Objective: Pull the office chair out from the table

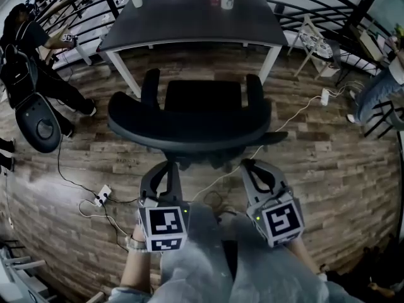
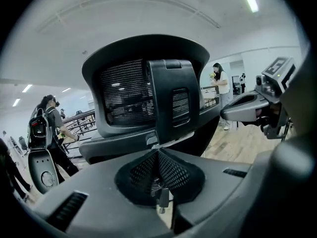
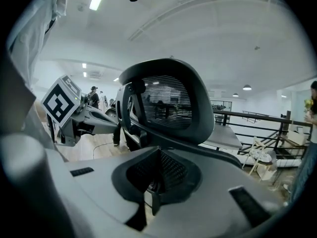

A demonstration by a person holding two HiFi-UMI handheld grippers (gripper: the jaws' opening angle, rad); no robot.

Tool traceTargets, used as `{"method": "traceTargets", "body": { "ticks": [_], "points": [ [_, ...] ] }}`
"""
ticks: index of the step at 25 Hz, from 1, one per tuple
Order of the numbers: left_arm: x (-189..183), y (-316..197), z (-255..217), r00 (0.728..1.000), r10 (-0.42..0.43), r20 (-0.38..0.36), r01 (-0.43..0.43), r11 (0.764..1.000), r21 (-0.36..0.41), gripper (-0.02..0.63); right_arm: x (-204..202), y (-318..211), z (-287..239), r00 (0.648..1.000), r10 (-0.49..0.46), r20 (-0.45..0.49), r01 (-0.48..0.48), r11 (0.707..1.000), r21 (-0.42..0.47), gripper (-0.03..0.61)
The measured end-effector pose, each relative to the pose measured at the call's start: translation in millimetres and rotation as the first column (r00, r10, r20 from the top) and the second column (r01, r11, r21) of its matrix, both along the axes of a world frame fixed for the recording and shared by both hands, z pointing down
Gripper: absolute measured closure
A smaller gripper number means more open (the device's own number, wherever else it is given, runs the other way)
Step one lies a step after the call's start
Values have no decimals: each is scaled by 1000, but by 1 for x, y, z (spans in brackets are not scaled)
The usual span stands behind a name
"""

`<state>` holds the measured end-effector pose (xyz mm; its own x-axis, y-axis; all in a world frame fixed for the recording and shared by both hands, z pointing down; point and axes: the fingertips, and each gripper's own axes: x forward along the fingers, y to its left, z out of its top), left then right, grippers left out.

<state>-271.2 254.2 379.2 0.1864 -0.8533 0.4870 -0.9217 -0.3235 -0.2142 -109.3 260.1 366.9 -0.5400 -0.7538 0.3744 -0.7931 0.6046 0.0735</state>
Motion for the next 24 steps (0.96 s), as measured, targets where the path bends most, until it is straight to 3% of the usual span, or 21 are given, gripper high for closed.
{"method": "traceTargets", "body": {
  "ticks": [24],
  "points": [
    [4,6,-1,1000,-2,6,2,1000,-1,607,1,9,1,1000,-7,-13,7,1000,-8,575]
  ]
}}
